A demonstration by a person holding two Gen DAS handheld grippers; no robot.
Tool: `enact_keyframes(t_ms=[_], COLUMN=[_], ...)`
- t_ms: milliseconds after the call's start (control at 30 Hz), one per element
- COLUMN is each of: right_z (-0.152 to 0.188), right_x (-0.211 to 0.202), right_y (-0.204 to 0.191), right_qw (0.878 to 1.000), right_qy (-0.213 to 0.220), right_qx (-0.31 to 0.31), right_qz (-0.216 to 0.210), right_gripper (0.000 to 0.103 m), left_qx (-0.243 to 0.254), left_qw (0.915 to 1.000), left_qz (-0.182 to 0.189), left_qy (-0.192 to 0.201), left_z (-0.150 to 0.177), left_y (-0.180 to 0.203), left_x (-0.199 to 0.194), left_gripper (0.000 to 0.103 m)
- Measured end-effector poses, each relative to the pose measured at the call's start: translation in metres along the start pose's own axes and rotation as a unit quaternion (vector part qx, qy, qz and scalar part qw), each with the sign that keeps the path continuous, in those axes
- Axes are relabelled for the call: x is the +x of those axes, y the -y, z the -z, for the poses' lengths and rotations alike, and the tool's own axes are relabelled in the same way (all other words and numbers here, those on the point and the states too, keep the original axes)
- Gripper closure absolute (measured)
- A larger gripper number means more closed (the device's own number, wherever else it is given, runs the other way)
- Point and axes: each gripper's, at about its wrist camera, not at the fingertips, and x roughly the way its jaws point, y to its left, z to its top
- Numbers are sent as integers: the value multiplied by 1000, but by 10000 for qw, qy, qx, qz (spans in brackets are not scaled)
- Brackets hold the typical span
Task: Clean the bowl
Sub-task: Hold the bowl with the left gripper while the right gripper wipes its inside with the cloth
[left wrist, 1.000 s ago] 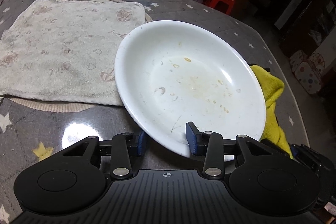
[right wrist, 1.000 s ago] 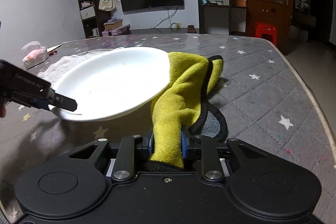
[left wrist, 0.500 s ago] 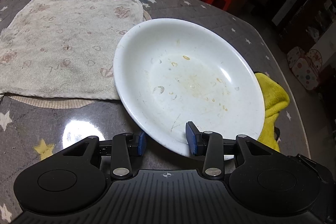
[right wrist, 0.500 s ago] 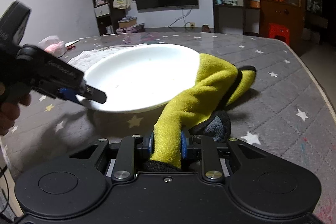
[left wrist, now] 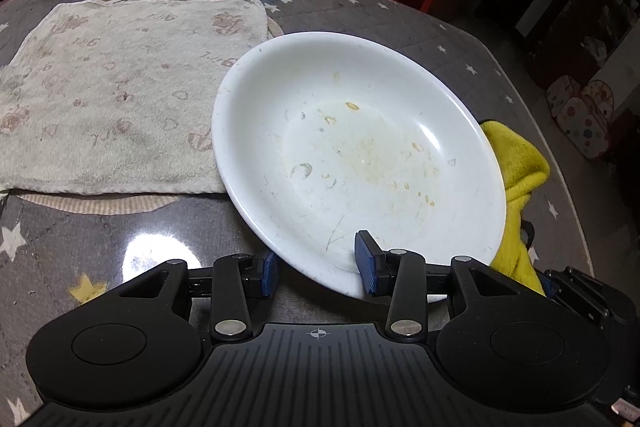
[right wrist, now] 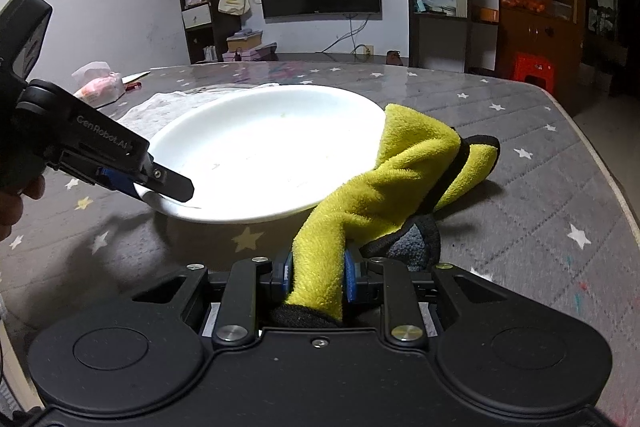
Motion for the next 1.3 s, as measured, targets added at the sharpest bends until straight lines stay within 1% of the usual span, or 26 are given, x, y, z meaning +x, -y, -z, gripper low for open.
enact_keyframes(t_ms=[333, 600, 900, 1033, 1300], right_z=[-5, -7, -9, -12, -13], right_x=[13, 20, 24, 26, 30], right_y=[5, 12, 15, 20, 22], right_qw=[9993, 9963, 9902, 9878, 9849], right_qy=[-26, -64, -100, -107, -61], right_qx=[-368, -851, -1363, -1517, -1714], right_qz=[-10, -126, -301, -332, -236], right_gripper=[77, 77, 77, 77, 77], left_qx=[214, 673, 1212, 1360, 1587], left_qw=[9997, 9973, 9915, 9892, 9854], left_qz=[0, -80, -131, -146, -208], left_qy=[-107, -278, -453, -529, -585], left_z=[-4, -15, -28, -36, -46], left_y=[-1, -1, -1, -2, -2], left_x=[2, 9, 17, 22, 29], left_gripper=[61, 60, 58, 58, 58])
